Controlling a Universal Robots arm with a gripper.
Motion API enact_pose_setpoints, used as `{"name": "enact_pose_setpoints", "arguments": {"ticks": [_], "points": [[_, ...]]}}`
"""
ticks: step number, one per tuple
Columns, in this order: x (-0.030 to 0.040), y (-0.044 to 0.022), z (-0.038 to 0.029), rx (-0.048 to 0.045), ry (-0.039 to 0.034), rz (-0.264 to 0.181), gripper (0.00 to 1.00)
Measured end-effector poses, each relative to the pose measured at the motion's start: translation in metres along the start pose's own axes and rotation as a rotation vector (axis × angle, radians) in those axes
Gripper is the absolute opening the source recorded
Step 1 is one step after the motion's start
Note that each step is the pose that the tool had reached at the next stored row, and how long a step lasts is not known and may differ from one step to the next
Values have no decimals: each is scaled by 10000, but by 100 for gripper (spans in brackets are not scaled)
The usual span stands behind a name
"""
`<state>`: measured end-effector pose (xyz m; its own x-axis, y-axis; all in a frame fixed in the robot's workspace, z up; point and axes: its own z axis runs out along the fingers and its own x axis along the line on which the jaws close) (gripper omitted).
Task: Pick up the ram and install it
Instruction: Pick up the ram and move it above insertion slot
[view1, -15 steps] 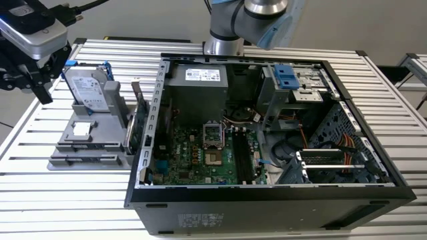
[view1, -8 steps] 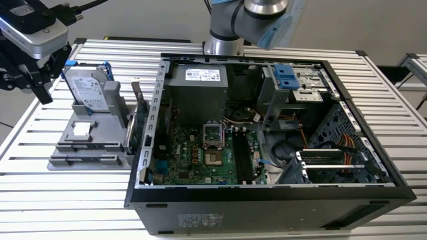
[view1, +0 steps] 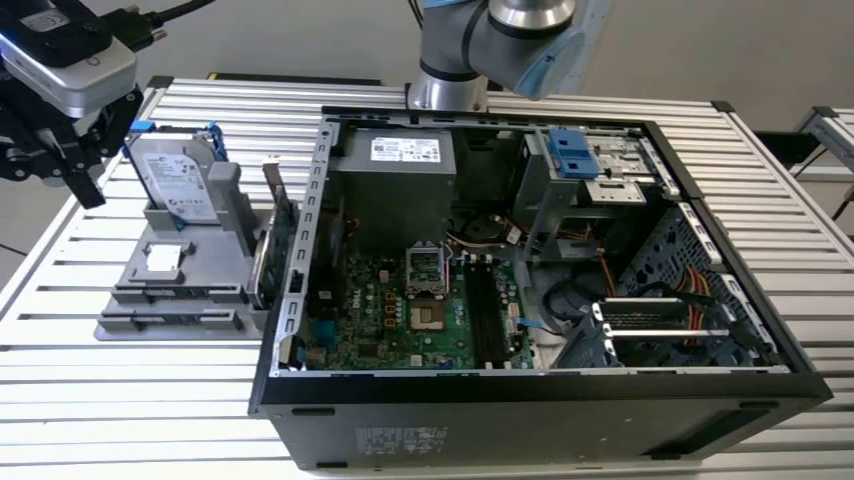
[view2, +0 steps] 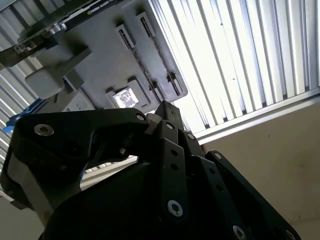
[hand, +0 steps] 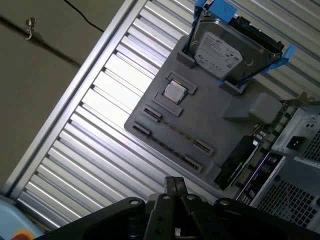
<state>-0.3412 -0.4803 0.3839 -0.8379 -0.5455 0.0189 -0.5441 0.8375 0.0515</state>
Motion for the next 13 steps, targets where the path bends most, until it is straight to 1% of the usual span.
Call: {"name": "enact_pose_setpoints", "arguments": {"ticks": [13], "points": [[0, 0, 0, 2, 4, -71, 0]]}}
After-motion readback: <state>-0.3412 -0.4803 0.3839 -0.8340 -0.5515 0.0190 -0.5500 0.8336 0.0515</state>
